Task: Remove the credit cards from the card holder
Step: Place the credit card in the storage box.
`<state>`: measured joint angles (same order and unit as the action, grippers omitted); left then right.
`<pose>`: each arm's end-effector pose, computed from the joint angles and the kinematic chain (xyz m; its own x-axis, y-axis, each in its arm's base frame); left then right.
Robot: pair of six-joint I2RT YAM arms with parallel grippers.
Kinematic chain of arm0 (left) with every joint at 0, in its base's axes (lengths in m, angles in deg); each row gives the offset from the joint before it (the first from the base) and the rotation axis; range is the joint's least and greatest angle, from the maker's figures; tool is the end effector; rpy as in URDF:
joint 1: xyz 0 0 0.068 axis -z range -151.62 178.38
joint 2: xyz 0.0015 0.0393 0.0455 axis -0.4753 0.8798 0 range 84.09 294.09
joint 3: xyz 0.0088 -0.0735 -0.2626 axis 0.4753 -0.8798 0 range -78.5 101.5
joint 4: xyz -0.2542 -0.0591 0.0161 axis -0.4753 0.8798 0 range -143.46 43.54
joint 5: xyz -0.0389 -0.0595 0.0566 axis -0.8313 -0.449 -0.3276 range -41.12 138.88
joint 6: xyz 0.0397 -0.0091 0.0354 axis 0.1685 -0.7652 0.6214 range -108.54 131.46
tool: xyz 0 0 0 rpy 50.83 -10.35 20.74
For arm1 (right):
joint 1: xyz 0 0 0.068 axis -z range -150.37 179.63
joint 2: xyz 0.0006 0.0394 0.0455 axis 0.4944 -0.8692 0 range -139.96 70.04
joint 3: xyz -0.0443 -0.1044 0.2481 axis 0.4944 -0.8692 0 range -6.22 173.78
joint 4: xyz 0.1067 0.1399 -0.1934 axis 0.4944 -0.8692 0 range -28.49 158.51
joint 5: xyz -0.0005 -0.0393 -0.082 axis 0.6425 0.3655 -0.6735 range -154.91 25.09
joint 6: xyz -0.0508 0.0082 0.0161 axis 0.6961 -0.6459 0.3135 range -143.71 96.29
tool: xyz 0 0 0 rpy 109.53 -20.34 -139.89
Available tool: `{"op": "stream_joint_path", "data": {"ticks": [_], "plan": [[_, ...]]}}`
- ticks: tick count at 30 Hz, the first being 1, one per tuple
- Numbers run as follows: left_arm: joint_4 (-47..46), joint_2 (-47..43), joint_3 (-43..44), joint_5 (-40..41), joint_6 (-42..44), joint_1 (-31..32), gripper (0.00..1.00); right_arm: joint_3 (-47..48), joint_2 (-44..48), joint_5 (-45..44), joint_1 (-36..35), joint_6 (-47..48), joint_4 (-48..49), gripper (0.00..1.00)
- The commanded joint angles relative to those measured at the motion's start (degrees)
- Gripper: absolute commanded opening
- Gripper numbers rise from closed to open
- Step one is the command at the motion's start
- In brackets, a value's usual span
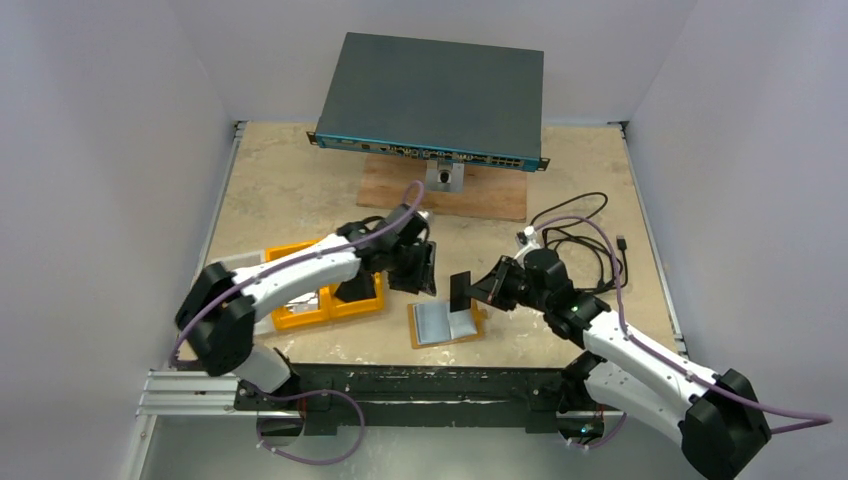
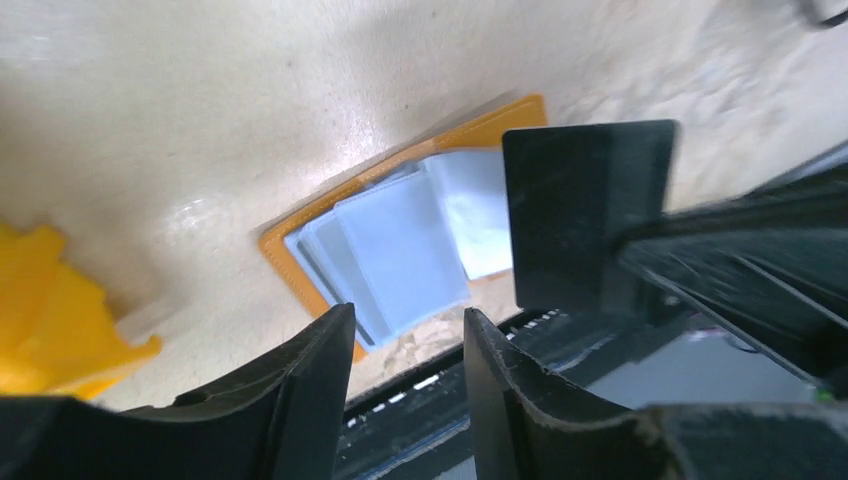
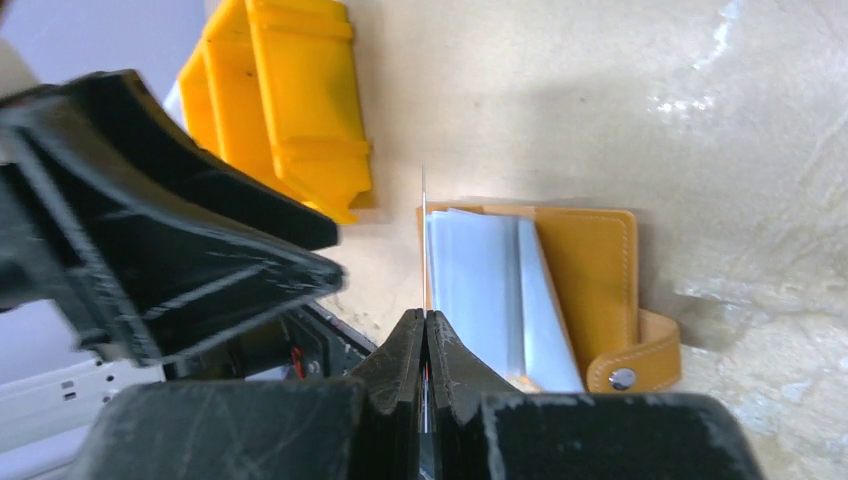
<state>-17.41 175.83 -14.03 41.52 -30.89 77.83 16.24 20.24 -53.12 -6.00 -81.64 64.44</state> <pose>0.2061 -0.2479 0.2207 -0.9622 0.0968 -0.2547 0.1931 0.9016 -0.3870 0.1483 0.1153 0.1992 -0.8282 0.4271 -0.3629 -0.0189 0.6258 0.7797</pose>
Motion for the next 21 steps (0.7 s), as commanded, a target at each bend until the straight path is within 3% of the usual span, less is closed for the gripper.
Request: {"op": "stream_joint_path", "data": {"ticks": [1,7,12,21], "plan": [[-2.8,-12.72,-4.4,-6.09,0.21,-5.82,0.48,4.08,-1.74,4.49,1.33,0.55,3.29,0.0],[-8.37,-22.81,-9.6,-19.22,-1.3,-13.1,0.56,5.53,-6.58,17.75,2.6,-3.35,21.25,0.0],[-14.16,-25.75,-12.97,-27.21,-4.28,-17.63,0.57,8.67,-9.01,21.58,2.67,-5.23,25.58,0.0],[-26.98,-24.02,-16.58,-35.61,-11.19,-18.57,0.55,7.33,-11.73,24.44,2.64,-11.66,34.72,0.0]]}}
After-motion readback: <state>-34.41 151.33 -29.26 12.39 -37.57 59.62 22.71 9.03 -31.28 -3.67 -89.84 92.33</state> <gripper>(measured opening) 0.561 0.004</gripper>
